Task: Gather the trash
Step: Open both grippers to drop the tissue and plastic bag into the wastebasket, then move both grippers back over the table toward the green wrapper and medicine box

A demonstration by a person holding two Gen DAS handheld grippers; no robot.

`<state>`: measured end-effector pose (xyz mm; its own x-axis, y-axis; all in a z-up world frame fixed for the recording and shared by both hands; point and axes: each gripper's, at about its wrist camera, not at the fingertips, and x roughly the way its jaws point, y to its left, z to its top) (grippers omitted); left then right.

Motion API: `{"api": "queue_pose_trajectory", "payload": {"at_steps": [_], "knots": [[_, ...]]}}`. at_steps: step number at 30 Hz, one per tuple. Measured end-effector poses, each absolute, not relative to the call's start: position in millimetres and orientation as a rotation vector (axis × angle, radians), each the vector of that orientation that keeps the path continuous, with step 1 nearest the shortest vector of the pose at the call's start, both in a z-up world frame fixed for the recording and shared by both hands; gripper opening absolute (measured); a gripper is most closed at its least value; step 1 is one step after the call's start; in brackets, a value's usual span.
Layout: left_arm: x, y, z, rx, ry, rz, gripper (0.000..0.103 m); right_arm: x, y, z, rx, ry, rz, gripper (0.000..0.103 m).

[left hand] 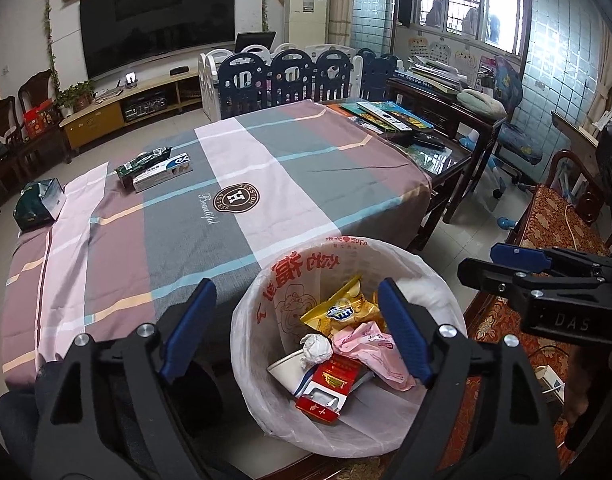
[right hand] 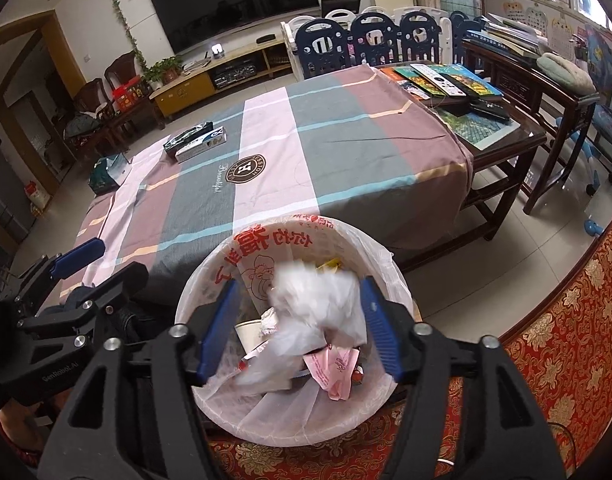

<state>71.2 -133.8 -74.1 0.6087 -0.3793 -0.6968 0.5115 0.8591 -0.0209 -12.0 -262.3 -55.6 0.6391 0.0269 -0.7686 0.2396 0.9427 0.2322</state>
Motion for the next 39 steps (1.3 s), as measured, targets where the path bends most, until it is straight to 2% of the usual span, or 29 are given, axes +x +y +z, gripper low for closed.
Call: {"api": "queue_pose_trajectory", "payload": {"at_steps": [7,14,22,25,28,34,39], "knots": [[93.8,-107.2,-76.1,0.146,0.733,-0.413,0.089,4.7,-260.5,-63.4,0.349,0.879,-0.143,0.065],[163.6,-37.5,-100.6,0.078,0.738,-0.188,0.09,76.6,-239.9,-75.8,0.344,0.895,-0.076,0.065],[244.2,46.1,-142.0,-0.025,0.761,0.013,0.092,238.3,-176.7,-91.6,0.324,0.926,0.072,0.065],[257.5,71.4,-154.2,-0.209,0.798,-0.066,0.092,307.4,-152.9,-103.2,0.33,0.96,0.089,0.065],[255.2,76.8,-157.1,-0.259,0.785,-0.077,0.098,375.0,-135.3,-113.5,0.326,0.966,0.051,0.065],[258.5,68.0,-163.9,-0.23,0.806,-0.106,0.099,496.7,-123.8,-141.8,0.163,0.982,-0.053,0.065],[261.1,74.6,-166.7,-0.291,0.812,-0.112,0.099,545.1,-139.7,-181.6,0.179,1.074,-0.132,0.065]]}}
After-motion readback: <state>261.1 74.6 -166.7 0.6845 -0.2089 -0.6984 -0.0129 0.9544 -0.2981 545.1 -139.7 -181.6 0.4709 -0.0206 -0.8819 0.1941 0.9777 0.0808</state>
